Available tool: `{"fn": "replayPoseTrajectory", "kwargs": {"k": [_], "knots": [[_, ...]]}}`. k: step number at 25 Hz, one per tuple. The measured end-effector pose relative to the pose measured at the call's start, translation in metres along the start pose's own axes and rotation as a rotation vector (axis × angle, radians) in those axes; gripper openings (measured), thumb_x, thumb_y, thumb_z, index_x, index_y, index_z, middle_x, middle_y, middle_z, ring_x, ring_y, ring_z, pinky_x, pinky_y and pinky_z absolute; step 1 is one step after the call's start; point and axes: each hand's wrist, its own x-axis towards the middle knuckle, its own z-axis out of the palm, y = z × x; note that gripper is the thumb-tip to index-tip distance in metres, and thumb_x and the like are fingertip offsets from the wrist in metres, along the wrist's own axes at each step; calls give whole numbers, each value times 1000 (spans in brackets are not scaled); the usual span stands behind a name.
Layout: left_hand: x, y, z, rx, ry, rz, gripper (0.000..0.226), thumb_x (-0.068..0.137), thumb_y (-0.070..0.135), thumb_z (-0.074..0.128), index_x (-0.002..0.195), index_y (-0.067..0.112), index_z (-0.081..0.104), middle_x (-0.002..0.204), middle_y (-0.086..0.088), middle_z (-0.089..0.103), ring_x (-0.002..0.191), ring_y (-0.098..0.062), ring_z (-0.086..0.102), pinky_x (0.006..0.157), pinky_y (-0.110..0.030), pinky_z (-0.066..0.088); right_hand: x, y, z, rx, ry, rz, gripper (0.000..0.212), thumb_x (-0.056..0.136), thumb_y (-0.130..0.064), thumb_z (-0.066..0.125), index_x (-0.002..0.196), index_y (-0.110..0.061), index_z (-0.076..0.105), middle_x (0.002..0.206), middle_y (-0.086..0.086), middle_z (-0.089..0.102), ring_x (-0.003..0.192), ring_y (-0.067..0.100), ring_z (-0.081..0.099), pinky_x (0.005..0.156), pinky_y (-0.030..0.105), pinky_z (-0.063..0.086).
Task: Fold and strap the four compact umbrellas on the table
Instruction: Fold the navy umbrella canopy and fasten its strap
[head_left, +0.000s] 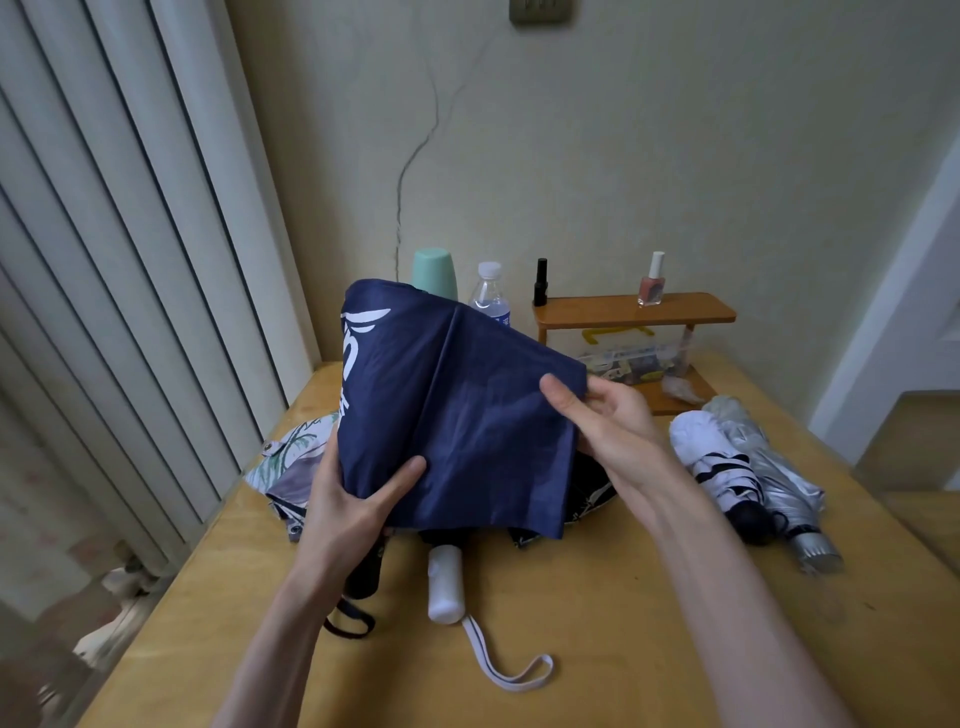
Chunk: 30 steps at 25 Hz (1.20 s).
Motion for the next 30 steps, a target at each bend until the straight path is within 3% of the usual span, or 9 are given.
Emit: {"fn": "replayPoseTrajectory", "kwargs": {"k": [5,7,9,12,16,18,21,25,30], "knots": [[-1,2,12,-107,41,-15,72,76,36,86,140,36,55,136,18,66,125,-5,65,112,-46,51,3,22,24,-69,206,-50,29,98,-39,72,120,-20,74,113,-5,79,108,14,74,95,44,62],[-1,2,15,-126,67,-6,71,77,36,87,141,36,55,134,19,68,124,-5,65,112,-47,52,-2,25,37,-98,206,-50,32,99,-42,71,104,-11,75,96,4,80,91,18,76,79,41,63],[-1,3,17,-117,95,8,61,81,30,87,131,44,56,124,33,68,119,6,64,112,-41,51,-3,30,39,-251,237,-172,47,100,-43,67,86,1,66,75,19,69,64,22,62,60,38,48],[-1,3,17,-124,134,4,55,83,26,87,124,46,57,119,38,67,115,11,63,112,-39,51,-2,29,34,-388,249,-314,57,102,-48,57,78,3,56,60,14,52,53,18,39,51,29,31],[2,1,15,-158,167,9,65,83,30,86,139,38,54,133,24,64,121,4,63,112,-39,51,-2,20,31,-261,150,-263,33,97,-46,69,91,-13,73,88,4,79,83,21,76,71,45,61],[4,-1,9,-158,193,2,77,78,38,87,147,30,52,139,15,64,125,-6,64,111,-45,53,0,22,27,-265,58,-195,29,97,-39,74,97,-10,77,95,5,81,96,27,78,82,56,63],[7,-4,2,-148,238,-7,87,75,45,88,151,30,49,144,11,61,130,-13,62,110,-50,53,-1,23,29,-292,-26,-238,52,98,-52,68,96,0,71,91,28,73,96,54,67,71,55,56],[6,-4,4,-185,286,-46,83,78,45,89,149,28,50,143,10,64,128,-12,64,110,-48,53,-2,18,28,-322,-164,-157,33,101,-38,68,103,-5,74,82,10,75,66,14,70,58,21,51],[7,-6,1,-194,336,-41,74,78,50,92,140,33,55,136,14,67,125,-14,66,105,-55,56,-2,12,17,-366,-232,-96,9,102,-13,67,102,-15,76,75,3,78,63,12,73,53,20,51]]}}
